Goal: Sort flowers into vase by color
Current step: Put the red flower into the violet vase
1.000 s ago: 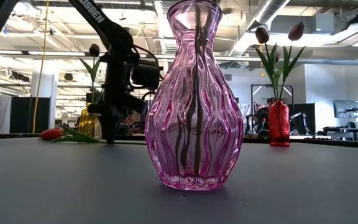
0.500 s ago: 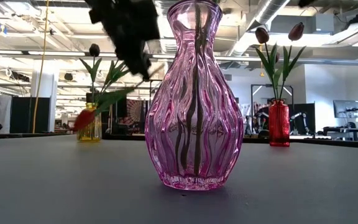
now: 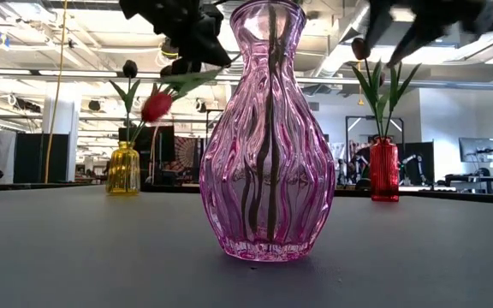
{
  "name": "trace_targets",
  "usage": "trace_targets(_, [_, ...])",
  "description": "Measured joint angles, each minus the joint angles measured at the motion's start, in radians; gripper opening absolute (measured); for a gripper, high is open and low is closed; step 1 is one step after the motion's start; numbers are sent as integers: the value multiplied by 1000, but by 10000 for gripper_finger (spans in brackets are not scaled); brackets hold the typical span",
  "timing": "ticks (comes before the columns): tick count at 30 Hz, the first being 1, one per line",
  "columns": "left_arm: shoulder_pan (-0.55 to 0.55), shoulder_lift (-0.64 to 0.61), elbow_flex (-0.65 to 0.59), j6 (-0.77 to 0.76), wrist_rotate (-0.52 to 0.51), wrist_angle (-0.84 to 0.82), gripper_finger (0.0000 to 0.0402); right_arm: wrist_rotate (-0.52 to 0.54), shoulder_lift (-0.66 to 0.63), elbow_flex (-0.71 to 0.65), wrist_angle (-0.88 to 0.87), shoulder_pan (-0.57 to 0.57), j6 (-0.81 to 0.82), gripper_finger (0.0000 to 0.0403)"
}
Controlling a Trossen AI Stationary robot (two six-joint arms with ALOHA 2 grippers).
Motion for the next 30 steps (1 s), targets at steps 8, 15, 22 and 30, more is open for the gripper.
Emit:
trace_targets(8, [-14,40,1,-113,65,78,0,104,115,0,334,-148,-477,236])
trace_targets(15, [-13,120,0,-180,137,161,0,133,188,0,669,-181,-826,207])
trace_targets(22, [-7,166,0,-193,165,201,0,128,241,0,776,-210,-939,196])
trace_targets(30, [11,163,0,-177,195,239,0,70,272,0,806,-256,-942,196])
